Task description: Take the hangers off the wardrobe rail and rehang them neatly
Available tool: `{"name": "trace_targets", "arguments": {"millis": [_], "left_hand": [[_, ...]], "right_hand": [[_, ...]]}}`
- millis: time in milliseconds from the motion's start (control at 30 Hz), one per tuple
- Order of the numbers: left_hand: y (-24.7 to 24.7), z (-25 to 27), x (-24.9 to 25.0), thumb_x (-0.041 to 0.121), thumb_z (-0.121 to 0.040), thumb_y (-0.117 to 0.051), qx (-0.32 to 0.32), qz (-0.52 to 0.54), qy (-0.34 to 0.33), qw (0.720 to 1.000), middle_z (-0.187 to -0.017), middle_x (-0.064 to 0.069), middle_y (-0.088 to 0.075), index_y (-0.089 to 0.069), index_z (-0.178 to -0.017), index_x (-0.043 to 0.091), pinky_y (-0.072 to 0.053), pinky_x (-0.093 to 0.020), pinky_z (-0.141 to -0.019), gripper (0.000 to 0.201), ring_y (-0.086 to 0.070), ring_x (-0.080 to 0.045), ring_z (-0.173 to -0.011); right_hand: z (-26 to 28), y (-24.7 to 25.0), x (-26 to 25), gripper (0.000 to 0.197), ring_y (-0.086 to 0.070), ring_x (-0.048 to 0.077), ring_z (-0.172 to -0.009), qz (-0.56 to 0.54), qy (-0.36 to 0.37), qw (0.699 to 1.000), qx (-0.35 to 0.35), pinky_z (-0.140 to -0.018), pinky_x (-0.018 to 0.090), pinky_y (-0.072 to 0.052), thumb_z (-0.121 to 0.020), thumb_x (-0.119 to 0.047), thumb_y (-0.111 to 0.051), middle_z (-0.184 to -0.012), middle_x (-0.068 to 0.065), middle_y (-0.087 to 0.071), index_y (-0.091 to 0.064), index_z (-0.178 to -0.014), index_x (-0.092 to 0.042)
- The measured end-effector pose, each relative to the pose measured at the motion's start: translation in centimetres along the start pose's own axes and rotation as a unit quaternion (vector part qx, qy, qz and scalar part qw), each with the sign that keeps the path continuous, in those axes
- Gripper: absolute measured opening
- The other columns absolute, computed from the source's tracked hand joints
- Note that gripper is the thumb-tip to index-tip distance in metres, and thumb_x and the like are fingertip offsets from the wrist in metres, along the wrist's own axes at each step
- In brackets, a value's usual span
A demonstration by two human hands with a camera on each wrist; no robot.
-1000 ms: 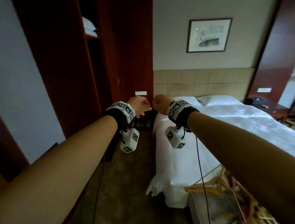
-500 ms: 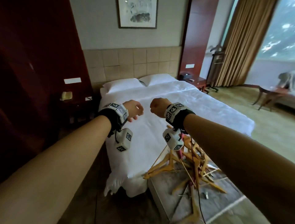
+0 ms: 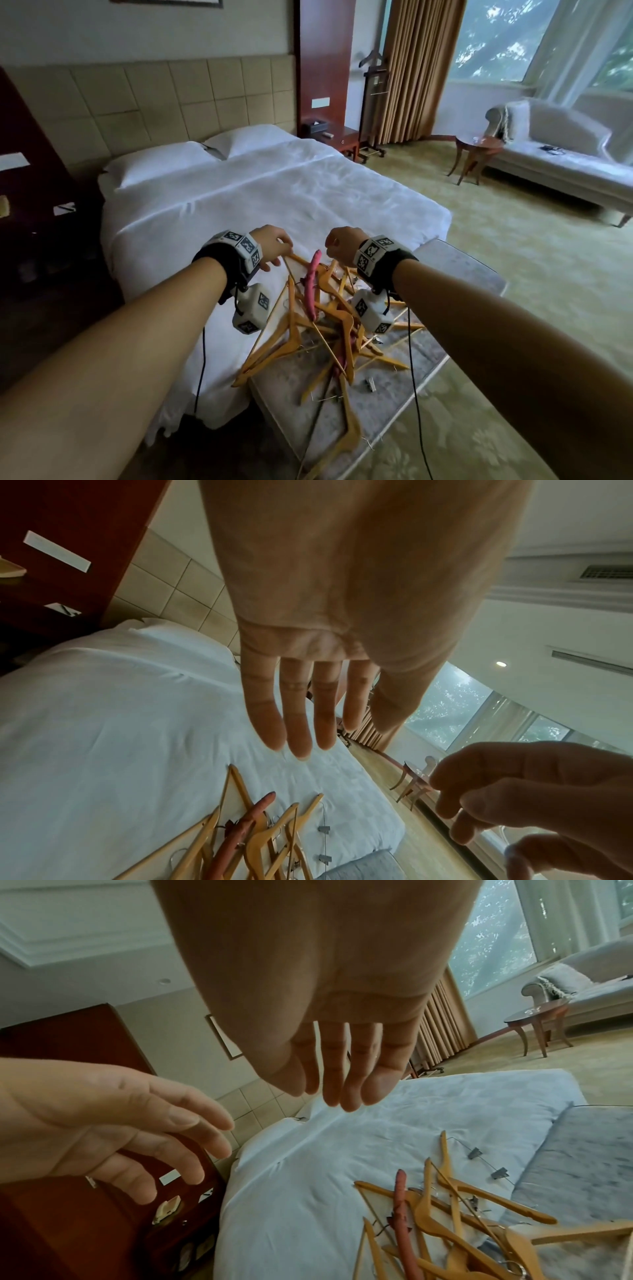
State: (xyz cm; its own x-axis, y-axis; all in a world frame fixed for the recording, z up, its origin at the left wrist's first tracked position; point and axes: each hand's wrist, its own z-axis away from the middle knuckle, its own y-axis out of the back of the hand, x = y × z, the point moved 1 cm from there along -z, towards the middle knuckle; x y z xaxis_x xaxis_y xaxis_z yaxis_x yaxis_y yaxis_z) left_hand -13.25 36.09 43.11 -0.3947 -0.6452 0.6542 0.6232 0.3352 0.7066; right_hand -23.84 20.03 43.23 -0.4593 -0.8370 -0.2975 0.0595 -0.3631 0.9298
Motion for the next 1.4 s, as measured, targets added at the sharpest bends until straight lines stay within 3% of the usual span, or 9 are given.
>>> {"name": "trace_targets", "arguments": {"millis": [267,467,600,800,933,1067,1167,1233,1400], "left_hand": [[-7.9,-7.5,5.2,0.014,-0.091,-0.056,0.004,0.005,0.053,0.999,-0.108,-0.013,-0.065,-0.063,-0.104,0.013,-0.055,-0.032,-0.064,0.015,-0.067,-0.026,-0.088],[-12.4,-11.1,8.3,0.012,-0.092,-0.056,0.003,0.022,0.089,0.996,-0.095,-0.012,-0.065,-0.062,-0.107,0.011,-0.053,-0.033,-0.063,0.015,-0.064,-0.026,-0.079],[-14.2,-13.0,9.3,0.014,-0.093,-0.056,-0.005,0.036,0.107,0.994,-0.087,-0.007,-0.062,-0.059,-0.106,0.014,-0.053,-0.031,-0.060,0.013,-0.063,-0.024,-0.079],[-16.3,-17.0,7.1,0.014,-0.095,-0.054,-0.024,0.104,0.149,0.983,-0.090,-0.015,-0.064,-0.060,-0.112,0.008,-0.048,-0.022,-0.041,0.019,-0.061,-0.022,-0.071],[-17.5,-20.5,3.4,0.015,-0.094,-0.055,-0.024,0.162,0.192,0.968,-0.095,-0.018,-0.068,-0.063,-0.102,0.011,-0.050,-0.029,-0.051,0.012,-0.062,-0.024,-0.074],[-18.1,-24.3,-0.4,0.013,-0.093,-0.052,-0.027,0.260,0.268,0.927,-0.079,-0.009,-0.063,-0.061,-0.089,0.012,-0.045,-0.023,-0.043,0.011,-0.059,-0.020,-0.062],[-19.1,-27.3,-4.1,0.015,-0.088,-0.052,-0.059,0.362,0.333,0.869,-0.064,-0.005,-0.059,-0.058,-0.093,0.007,-0.045,-0.036,-0.065,0.011,-0.053,-0.022,-0.058],[-20.6,-29.9,-7.9,0.021,-0.082,-0.054,-0.062,0.396,0.358,0.844,-0.059,-0.005,-0.061,-0.058,-0.086,0.006,-0.039,-0.036,-0.068,0.016,-0.049,-0.022,-0.056],[-22.1,-33.5,-11.4,0.014,-0.095,-0.045,-0.013,0.461,0.424,0.779,-0.065,-0.004,-0.053,-0.056,-0.079,0.007,-0.045,-0.024,-0.046,0.021,-0.047,-0.018,-0.053]], "right_hand": [[-5.6,0.4,13.7,0.012,-0.061,0.025,-0.096,0.020,0.000,1.000,-0.024,-0.086,0.039,-0.053,-0.090,-0.033,-0.053,-0.112,0.007,-0.065,-0.059,-0.099,-0.027],[-7.7,0.8,21.0,0.032,-0.066,0.033,-0.092,-0.067,-0.037,0.995,-0.057,-0.108,0.044,-0.043,-0.096,-0.020,-0.045,-0.108,0.020,-0.069,-0.064,-0.114,-0.001],[-9.8,-0.6,23.1,0.029,-0.068,0.027,-0.085,-0.090,-0.035,0.993,-0.064,-0.085,0.046,-0.057,-0.094,-0.027,-0.050,-0.102,0.014,-0.071,-0.066,-0.111,-0.009],[-13.3,-3.3,23.3,0.027,-0.066,0.031,-0.100,-0.106,-0.039,0.988,-0.105,-0.089,0.041,-0.056,-0.095,-0.022,-0.051,-0.110,0.012,-0.067,-0.064,-0.116,-0.010],[-16.2,-6.1,23.1,0.025,-0.067,0.027,-0.093,-0.071,-0.028,0.988,-0.131,-0.083,0.038,-0.058,-0.093,-0.021,-0.050,-0.105,0.008,-0.068,-0.065,-0.112,-0.012],[-20.3,-8.3,23.0,0.021,-0.065,0.023,-0.088,-0.047,-0.033,0.986,-0.158,-0.077,0.033,-0.056,-0.093,-0.024,-0.052,-0.102,0.005,-0.067,-0.064,-0.109,-0.017],[-23.6,-10.2,22.7,0.021,-0.063,0.021,-0.085,-0.043,-0.042,0.982,-0.181,-0.077,0.034,-0.056,-0.094,-0.027,-0.052,-0.101,0.003,-0.065,-0.063,-0.109,-0.016],[-25.8,-12.0,22.4,0.015,-0.061,0.019,-0.082,-0.039,-0.042,0.980,-0.188,-0.074,0.031,-0.054,-0.095,-0.027,-0.051,-0.097,0.001,-0.065,-0.061,-0.102,-0.018],[-30.4,-16.9,21.7,0.019,-0.063,0.019,-0.084,-0.053,-0.053,0.971,-0.226,-0.069,0.029,-0.052,-0.096,-0.024,-0.049,-0.096,0.002,-0.065,-0.064,-0.106,-0.017]]}}
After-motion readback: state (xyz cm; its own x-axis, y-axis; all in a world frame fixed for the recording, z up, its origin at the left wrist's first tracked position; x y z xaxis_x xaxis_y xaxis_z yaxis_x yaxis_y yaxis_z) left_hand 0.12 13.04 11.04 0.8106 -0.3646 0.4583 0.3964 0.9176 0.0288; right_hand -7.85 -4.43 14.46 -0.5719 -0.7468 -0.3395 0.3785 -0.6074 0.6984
